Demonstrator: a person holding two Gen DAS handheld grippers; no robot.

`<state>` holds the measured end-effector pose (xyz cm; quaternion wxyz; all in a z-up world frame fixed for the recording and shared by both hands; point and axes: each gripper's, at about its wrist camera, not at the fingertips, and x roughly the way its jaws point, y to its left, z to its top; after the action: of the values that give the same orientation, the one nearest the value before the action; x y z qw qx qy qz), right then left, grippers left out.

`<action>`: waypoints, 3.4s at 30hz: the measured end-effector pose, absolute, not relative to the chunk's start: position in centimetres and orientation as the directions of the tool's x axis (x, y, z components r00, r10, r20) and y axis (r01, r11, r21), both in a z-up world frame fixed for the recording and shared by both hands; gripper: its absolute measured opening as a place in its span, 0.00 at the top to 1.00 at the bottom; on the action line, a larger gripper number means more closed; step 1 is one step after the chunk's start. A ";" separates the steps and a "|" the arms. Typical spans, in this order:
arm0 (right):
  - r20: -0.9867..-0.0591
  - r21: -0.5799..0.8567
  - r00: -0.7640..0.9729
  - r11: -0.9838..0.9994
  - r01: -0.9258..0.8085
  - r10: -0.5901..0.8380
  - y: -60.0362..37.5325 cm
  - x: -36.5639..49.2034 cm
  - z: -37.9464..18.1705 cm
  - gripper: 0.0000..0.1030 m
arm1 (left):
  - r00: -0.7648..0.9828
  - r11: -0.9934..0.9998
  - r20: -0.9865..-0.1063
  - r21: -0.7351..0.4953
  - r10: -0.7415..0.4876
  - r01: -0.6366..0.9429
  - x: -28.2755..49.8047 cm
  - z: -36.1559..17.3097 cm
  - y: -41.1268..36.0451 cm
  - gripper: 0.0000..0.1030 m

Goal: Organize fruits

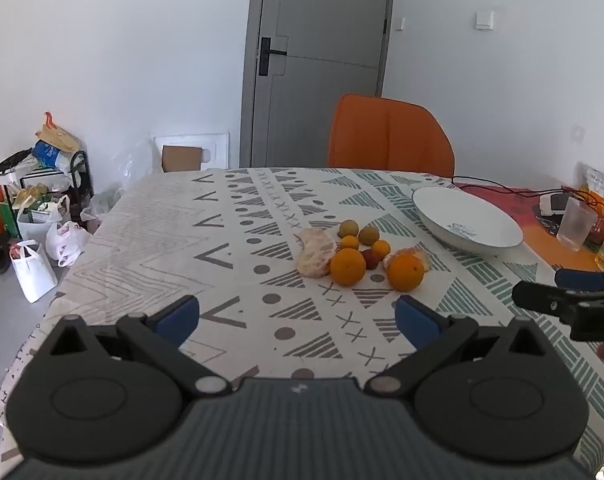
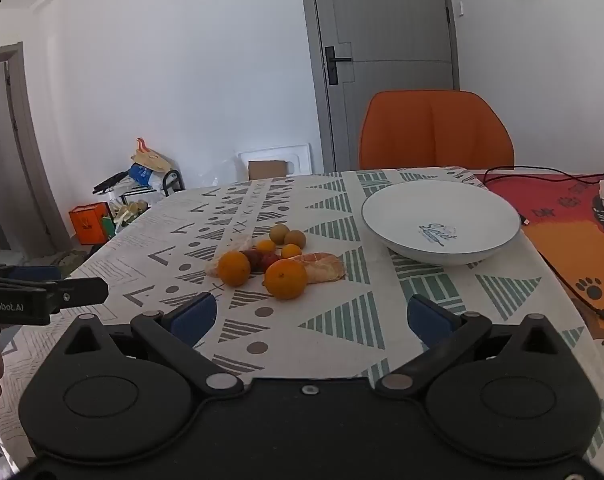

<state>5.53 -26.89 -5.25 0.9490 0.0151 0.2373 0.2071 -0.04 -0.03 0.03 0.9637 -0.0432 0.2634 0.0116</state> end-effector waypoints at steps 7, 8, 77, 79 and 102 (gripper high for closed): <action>-0.444 0.132 0.806 0.918 -0.374 0.392 -27.3 5.2 -5.4 0.00 | 0.860 0.996 -0.510 -0.072 0.000 -0.042 -0.5 -0.1 -0.6 0.00; -0.447 0.126 0.805 0.918 -0.375 0.390 -27.2 5.3 -5.4 0.00 | 0.858 0.996 -0.514 -0.077 -0.001 -0.045 -0.6 -0.1 -0.6 0.00; -0.496 0.235 0.726 0.878 -0.416 0.477 -24.3 12.7 -8.3 0.29 | 0.824 0.994 -0.562 -0.108 -0.073 0.015 9.5 -4.8 1.5 0.38; -0.508 0.234 0.721 0.881 -0.412 0.472 -23.8 13.2 -8.7 0.30 | 0.818 0.994 -0.569 -0.104 -0.086 0.032 10.1 -5.2 1.5 0.38; -0.536 0.274 0.669 0.856 -0.439 0.515 -21.8 16.6 -10.6 0.62 | 0.791 0.990 -0.595 -0.102 -0.140 0.099 14.2 -6.8 0.9 0.41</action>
<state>16.61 -21.83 -10.56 0.9114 0.0610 0.3116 0.2617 14.22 0.85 -6.81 0.9458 -0.0326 0.3168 -0.0630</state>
